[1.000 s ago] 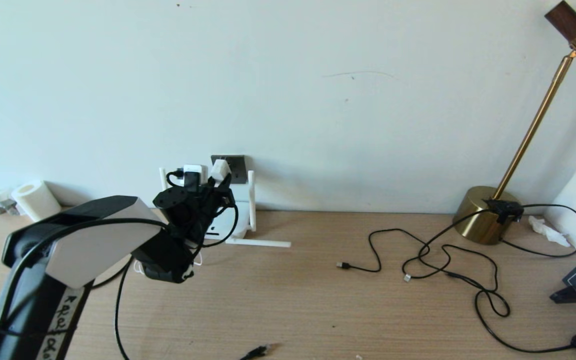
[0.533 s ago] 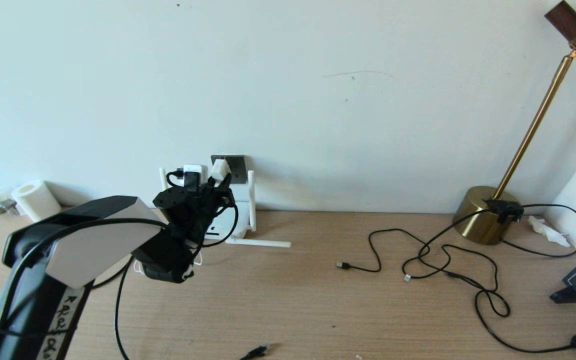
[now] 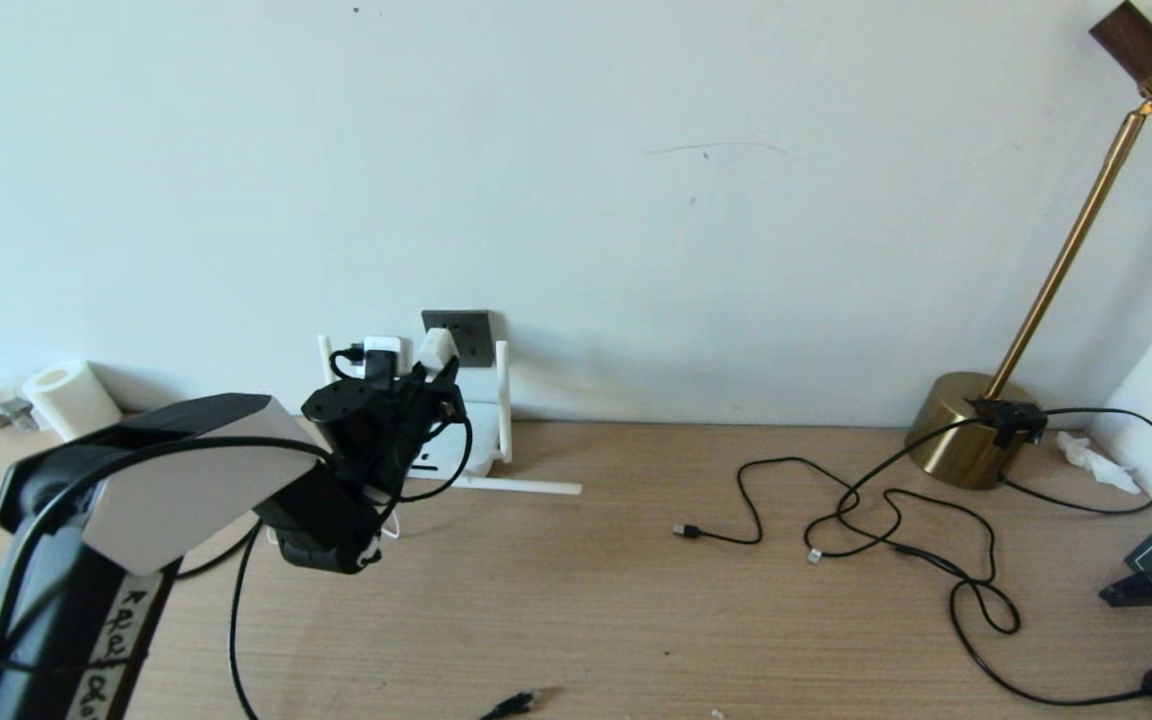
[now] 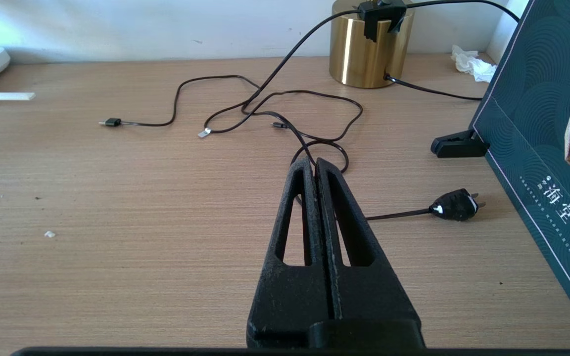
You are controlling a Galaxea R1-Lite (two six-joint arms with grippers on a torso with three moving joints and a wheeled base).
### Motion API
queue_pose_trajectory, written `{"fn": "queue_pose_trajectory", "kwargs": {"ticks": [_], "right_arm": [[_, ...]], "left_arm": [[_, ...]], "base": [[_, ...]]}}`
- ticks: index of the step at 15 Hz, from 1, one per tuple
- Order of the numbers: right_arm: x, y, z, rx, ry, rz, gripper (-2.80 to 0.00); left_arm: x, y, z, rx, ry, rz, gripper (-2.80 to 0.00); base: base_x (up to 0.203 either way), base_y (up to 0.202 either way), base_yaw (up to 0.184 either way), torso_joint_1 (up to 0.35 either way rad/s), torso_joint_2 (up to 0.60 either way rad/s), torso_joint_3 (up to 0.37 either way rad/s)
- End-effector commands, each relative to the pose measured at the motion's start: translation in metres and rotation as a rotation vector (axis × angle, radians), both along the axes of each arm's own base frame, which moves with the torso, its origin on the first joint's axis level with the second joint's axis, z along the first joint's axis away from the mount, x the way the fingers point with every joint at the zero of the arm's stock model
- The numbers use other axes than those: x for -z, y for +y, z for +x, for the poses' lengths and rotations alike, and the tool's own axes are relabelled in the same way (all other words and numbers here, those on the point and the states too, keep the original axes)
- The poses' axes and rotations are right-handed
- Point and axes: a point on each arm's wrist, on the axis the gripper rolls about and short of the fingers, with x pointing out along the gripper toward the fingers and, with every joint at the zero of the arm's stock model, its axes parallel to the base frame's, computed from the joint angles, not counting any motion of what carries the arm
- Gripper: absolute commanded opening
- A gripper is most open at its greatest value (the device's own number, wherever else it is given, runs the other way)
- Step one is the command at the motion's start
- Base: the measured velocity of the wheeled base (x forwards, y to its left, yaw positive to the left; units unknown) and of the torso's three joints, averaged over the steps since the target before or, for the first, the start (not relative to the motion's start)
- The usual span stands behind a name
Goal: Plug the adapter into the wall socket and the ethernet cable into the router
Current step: Plug plug into socket
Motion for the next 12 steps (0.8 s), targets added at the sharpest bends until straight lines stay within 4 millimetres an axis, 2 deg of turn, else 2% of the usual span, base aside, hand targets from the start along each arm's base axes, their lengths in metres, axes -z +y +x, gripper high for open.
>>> {"fn": "queue_pose_trajectory", "kwargs": {"ticks": [1, 7, 12], "right_arm": [[0.0000, 0.0000, 0.0000, 0.000, -0.001, 0.000, -2.80], [0.0000, 0.0000, 0.0000, 0.000, -0.001, 0.000, -2.80], [0.0000, 0.0000, 0.0000, 0.000, -0.001, 0.000, -2.80]], "left_arm": [[-0.0048, -0.0005, 0.0001, 0.001, -0.009, -0.002, -2.80], [-0.0022, -0.0016, 0.0014, 0.005, 0.013, 0.004, -2.80], [-0.0084, -0.0032, 0.0082, 0.003, 0.008, 0.011, -2.80]], "base": [[0.000, 0.000, 0.000, 0.000, 0.00, 0.000], [0.000, 0.000, 0.000, 0.000, 0.00, 0.000], [0.000, 0.000, 0.000, 0.000, 0.00, 0.000]]}}
